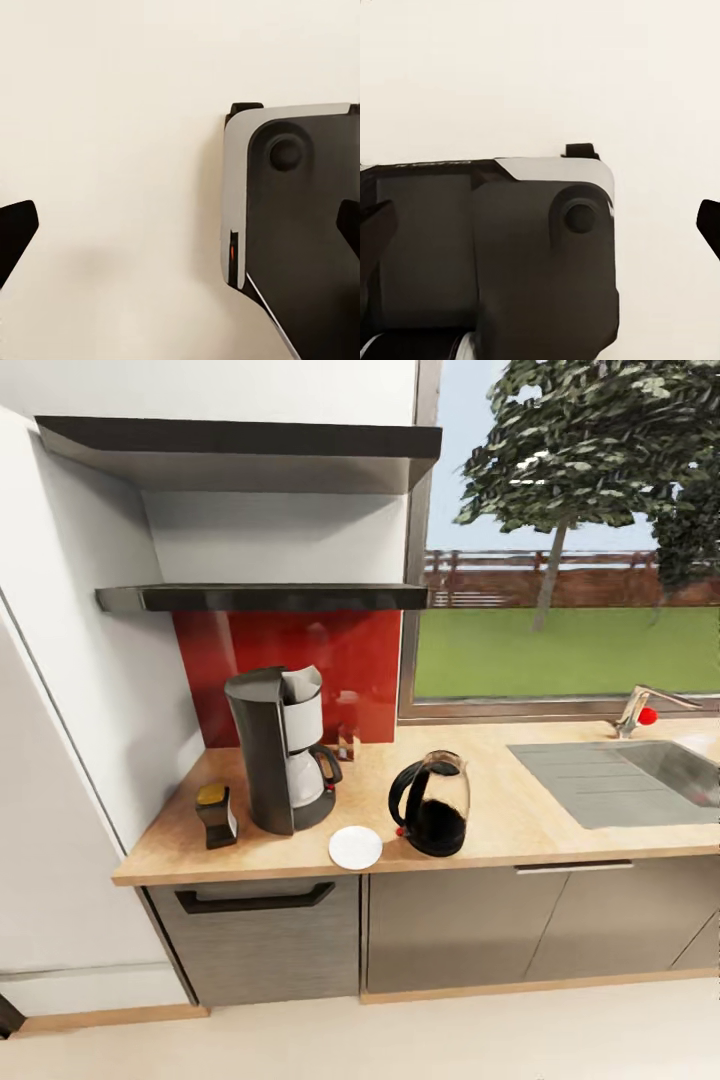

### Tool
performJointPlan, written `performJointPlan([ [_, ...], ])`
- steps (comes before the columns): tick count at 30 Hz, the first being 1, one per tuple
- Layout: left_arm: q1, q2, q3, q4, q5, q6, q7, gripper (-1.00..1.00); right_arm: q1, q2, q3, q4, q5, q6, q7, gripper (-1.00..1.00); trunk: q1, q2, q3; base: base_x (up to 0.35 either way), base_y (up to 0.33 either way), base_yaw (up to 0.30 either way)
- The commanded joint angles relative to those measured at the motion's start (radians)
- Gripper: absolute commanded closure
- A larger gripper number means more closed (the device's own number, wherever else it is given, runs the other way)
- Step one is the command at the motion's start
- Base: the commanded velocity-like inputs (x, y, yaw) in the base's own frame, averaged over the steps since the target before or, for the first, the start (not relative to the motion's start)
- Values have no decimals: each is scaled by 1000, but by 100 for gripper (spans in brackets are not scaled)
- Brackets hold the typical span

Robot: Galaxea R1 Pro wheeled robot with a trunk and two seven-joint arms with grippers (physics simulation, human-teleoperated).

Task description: Set up a coffee station on the kitchen countertop: keep the coffee maker on the countertop, move the bottle of coffee from the kitchen shelf to the counter next to the coffee maker, place a paper coffee filter on top of the coffee maker, put the saucer next to the coffee maker with the coffee cup on the saucer, and place the electric kettle next to the coffee maker.

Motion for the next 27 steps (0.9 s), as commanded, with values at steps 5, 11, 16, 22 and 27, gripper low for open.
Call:
performJointPlan([
  [5,-1,2,2,-12,-17,-9,-7,-100,-1,3,6,-13,-8,-1,0,-100,1,-2,-2,0,5,-19],
  [11,-2,4,-3,-13,-20,-9,-7,-100,-1,7,5,-157,-3,-66,-5,-100,1,-2,-2,0,0,0],
  [16,-2,17,-2,-13,-19,-9,-7,-100,-1,12,4,-271,-3,-187,-33,-100,1,-2,-2,0,11,0],
  [22,-2,19,-3,-13,-19,-10,-6,-100,-1,12,4,-457,0,-216,-242,-100,1,-2,-2,0,190,0],
  [27,-2,18,-4,-13,-19,-12,-6,-100,-1,11,5,-630,24,-222,-392,-100,1,-2,-2,0,82,0],
])
